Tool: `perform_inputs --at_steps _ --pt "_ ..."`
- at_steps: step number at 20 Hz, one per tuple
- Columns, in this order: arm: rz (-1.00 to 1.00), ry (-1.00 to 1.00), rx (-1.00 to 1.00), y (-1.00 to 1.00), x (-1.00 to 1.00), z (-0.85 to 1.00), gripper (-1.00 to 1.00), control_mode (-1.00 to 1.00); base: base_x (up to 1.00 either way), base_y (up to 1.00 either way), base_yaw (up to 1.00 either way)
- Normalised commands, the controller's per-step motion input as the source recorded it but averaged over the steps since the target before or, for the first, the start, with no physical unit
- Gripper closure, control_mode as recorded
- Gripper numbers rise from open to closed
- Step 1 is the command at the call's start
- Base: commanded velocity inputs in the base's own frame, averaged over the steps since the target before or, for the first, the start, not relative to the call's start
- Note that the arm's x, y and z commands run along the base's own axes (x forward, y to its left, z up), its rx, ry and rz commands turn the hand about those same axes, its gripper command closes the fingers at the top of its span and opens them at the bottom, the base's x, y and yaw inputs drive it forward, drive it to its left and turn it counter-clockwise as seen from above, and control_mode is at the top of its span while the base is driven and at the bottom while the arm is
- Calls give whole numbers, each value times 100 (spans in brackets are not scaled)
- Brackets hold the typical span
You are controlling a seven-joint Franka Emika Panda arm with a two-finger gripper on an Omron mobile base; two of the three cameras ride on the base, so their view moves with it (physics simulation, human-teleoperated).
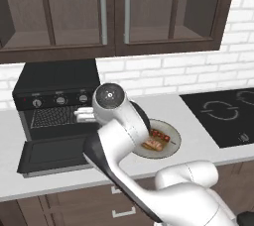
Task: Pick up the kebab skewer and baguette bread, and place them inside the toaster oven. Close the toaster oven door and start by setting the timer.
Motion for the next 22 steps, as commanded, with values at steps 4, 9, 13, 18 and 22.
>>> perform_inputs --at_steps 4,9,13,18,22 --pt "2 -3 -7 33 0 -44 -100 -100 0 0 0" --pt "0 -6 -6 38 0 -28 -100 -100 0 0 0" --pt "0 -6 -3 26 13 -4 -100 -100 0 0 0" --pt "0 -3 -5 32 25 0 -100 -100 0 0 0" --pt "0 -5 -3 18 49 0 -100 -100 0 0 0"
